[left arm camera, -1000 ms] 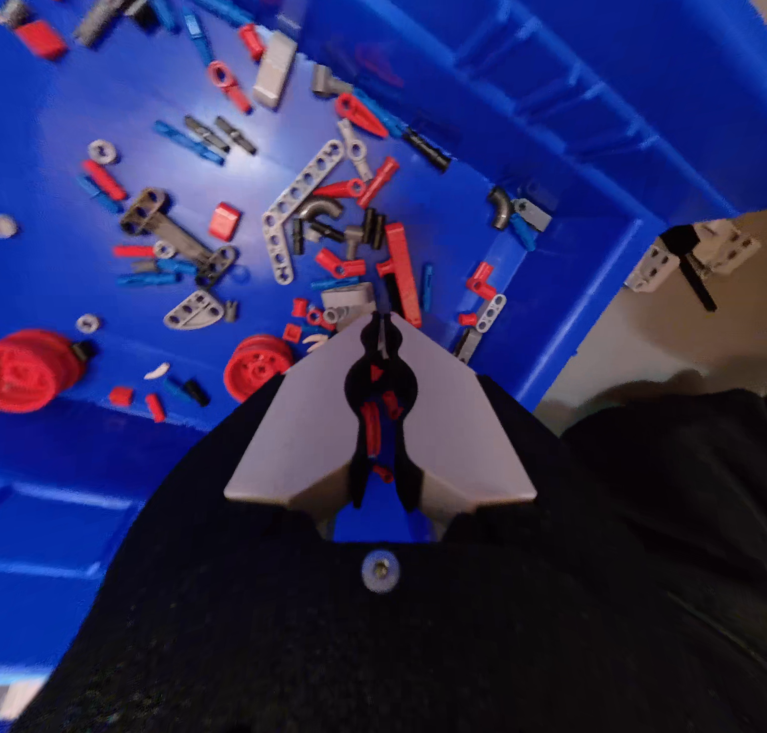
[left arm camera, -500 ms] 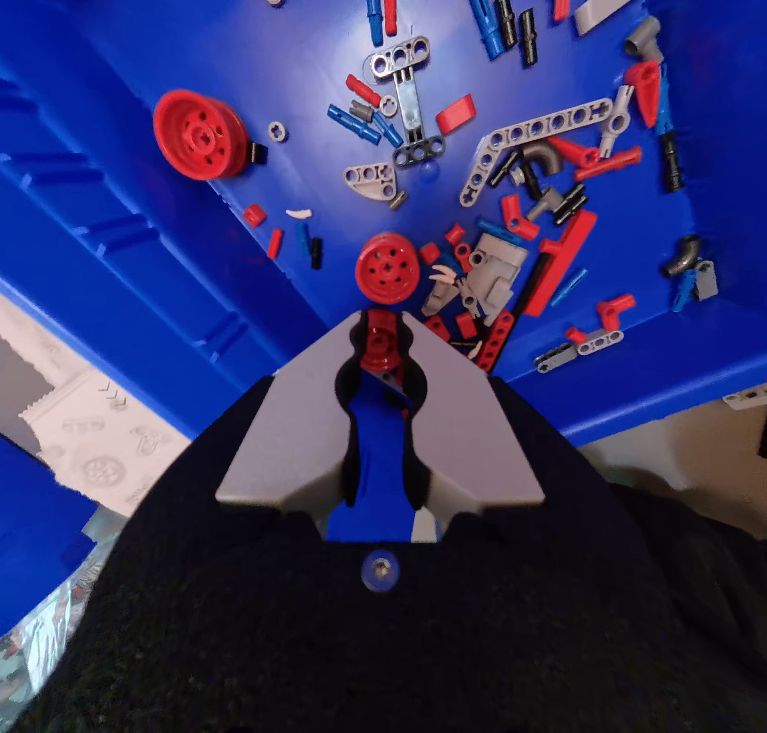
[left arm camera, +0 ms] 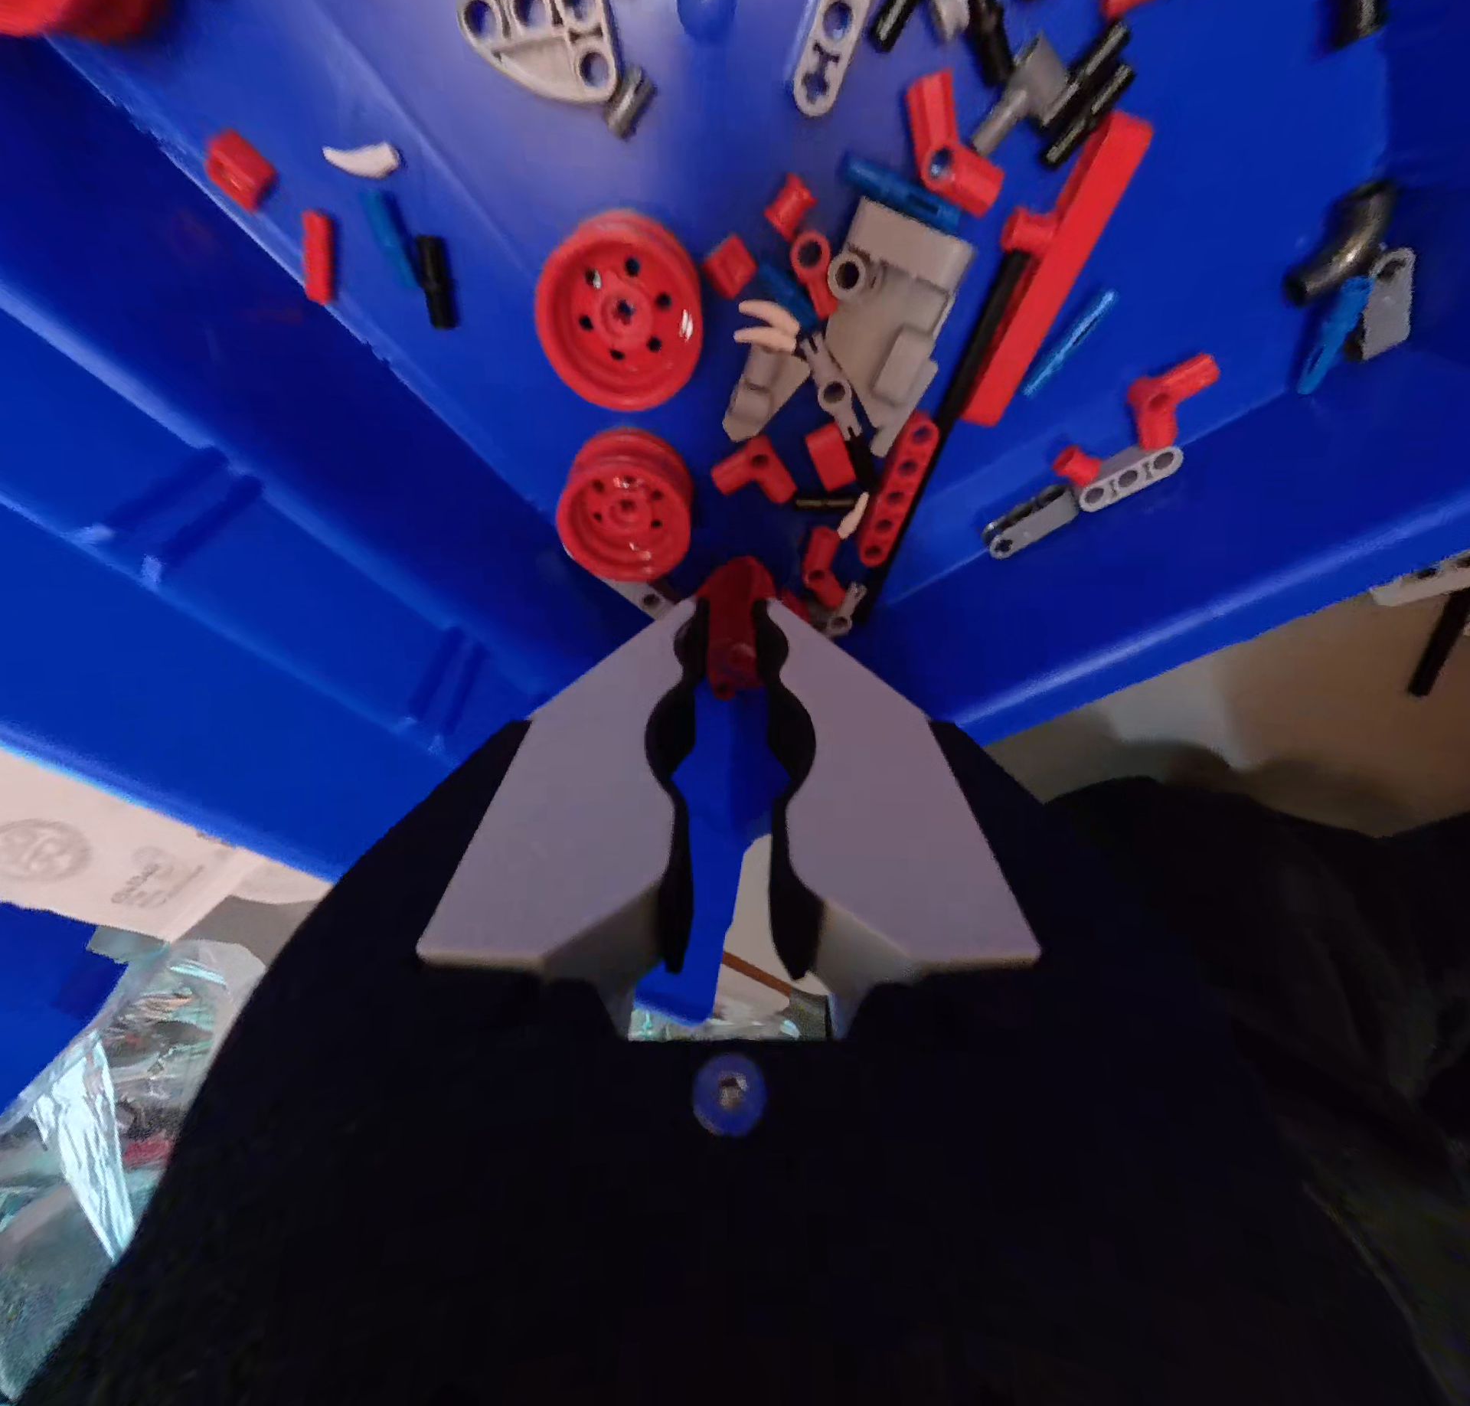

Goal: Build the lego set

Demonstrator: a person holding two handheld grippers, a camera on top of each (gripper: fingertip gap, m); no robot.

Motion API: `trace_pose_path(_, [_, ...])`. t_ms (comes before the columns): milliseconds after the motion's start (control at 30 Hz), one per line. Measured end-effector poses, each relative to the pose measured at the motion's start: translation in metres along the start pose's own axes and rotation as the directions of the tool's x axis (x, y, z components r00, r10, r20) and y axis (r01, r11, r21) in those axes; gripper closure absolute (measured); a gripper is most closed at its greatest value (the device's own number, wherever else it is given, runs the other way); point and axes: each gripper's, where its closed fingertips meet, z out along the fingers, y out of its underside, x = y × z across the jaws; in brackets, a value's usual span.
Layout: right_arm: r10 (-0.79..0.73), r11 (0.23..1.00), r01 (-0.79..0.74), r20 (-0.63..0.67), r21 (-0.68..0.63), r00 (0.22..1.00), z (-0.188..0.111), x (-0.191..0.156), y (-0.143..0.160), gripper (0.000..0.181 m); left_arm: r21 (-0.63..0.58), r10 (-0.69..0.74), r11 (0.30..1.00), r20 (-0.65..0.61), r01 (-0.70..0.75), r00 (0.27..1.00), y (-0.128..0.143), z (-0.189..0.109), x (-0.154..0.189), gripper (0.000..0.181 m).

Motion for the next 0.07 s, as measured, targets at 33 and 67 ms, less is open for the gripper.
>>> trace_pose_path(33, [0.0,1.0,0.0,0.0,0.0,1.0,0.0,0.0,0.0,0.143,-0.002,0.004,1.0,0.001,-0.004,1.0,0.0037,-0.0014,0.0011,0.172])
trace_pose_path(67, [0.001,1.0,-0.001,0.001,0.0,1.0,0.0,-0.0002,0.0001,0.144,0.0,0.007,1.0,0.005,-0.007,1.0,0.0069,-0.0035,0.0018,0.173])
